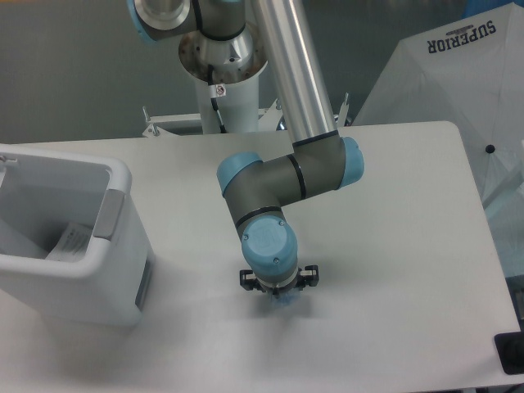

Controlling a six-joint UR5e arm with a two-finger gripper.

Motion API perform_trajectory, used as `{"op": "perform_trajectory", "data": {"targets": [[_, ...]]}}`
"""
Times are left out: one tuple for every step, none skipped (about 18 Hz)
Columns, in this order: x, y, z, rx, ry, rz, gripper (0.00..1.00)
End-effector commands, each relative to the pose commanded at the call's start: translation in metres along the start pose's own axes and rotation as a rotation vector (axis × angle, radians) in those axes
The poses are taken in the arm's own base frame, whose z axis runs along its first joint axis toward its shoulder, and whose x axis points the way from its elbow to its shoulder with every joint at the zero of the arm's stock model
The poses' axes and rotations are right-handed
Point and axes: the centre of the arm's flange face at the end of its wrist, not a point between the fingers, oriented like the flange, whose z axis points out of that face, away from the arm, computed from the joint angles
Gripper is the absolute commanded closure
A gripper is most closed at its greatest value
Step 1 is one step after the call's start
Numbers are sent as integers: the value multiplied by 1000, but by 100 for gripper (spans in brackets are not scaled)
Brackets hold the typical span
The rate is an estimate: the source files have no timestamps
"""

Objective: Place the trash in the trash can
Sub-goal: 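Close the gripper around the bottle's end, then lift the bottle and carry it over the white bin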

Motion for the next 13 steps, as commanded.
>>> {"op": "perform_trajectory", "data": {"targets": [[0, -1, 0, 3, -1, 0, 40], [-1, -2, -3, 8, -1, -3, 40], [-1, -3, -3, 11, -2, -6, 40], [-1, -3, -4, 12, -2, -9, 40], [-2, -3, -5, 16, -3, -10, 40], [-2, -3, -6, 18, -4, -10, 40], [-3, -5, -15, 35, -4, -12, 40], [-3, -7, -21, 48, 1, -13, 40], [-5, -9, -29, 66, 9, -16, 40], [-5, -10, -38, 87, 20, -18, 40], [-7, -11, -50, 111, 30, -24, 40], [-11, -12, -59, 132, 43, -30, 40], [-13, -12, -68, 150, 52, -36, 40]]}}
